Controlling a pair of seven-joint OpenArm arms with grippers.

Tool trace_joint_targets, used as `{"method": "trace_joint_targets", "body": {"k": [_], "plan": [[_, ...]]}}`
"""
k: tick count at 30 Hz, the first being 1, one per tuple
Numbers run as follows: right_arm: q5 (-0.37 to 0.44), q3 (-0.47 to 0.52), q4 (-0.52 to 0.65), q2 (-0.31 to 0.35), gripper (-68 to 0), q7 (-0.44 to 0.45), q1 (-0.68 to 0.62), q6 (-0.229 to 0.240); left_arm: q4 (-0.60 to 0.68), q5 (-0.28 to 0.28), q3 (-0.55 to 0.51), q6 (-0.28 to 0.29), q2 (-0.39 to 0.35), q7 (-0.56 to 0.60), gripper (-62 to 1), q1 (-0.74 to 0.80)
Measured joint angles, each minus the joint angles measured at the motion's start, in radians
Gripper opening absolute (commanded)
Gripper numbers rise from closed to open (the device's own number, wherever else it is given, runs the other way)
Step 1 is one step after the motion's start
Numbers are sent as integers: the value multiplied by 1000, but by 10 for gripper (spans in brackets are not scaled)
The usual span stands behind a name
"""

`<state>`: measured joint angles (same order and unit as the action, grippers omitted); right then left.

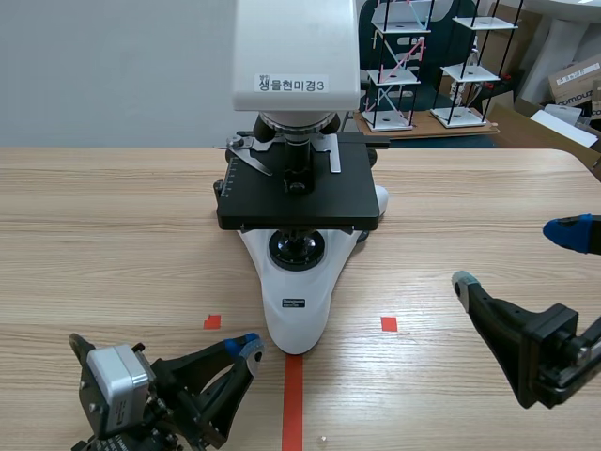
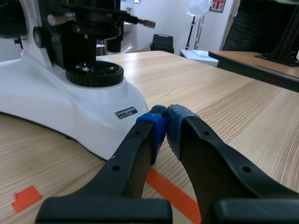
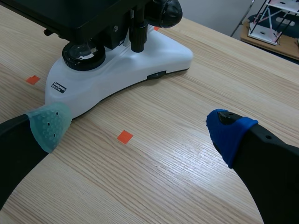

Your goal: Point at the diaphragm

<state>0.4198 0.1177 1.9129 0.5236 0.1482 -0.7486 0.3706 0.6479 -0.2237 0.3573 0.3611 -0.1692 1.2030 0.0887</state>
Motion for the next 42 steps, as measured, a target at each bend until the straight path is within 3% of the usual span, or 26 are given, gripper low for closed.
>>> {"method": "trace_joint_targets", "body": {"k": [4, 9, 20, 25, 28, 42], "plan": [[0, 0, 0, 0, -33, 0, 0, 0, -77, 0, 0, -21, 0, 10, -577, -28], [0, 0, 0, 0, -33, 0, 0, 0, -161, -48, 1, -49, -2, 89, -577, -67], [0, 0, 0, 0, -33, 0, 0, 0, -183, -72, 1, -82, 34, 89, -577, -112], [0, 0, 0, 0, -33, 0, 0, 0, -183, -52, 3, -111, 36, 89, -577, -119], [0, 0, 0, 0, -33, 0, 0, 0, -183, 7, 3, -141, 35, 88, -577, -120], [0, 0, 0, 0, -33, 0, 0, 0, -183, -3, 3, -141, 33, 47, -577, -125]]}}
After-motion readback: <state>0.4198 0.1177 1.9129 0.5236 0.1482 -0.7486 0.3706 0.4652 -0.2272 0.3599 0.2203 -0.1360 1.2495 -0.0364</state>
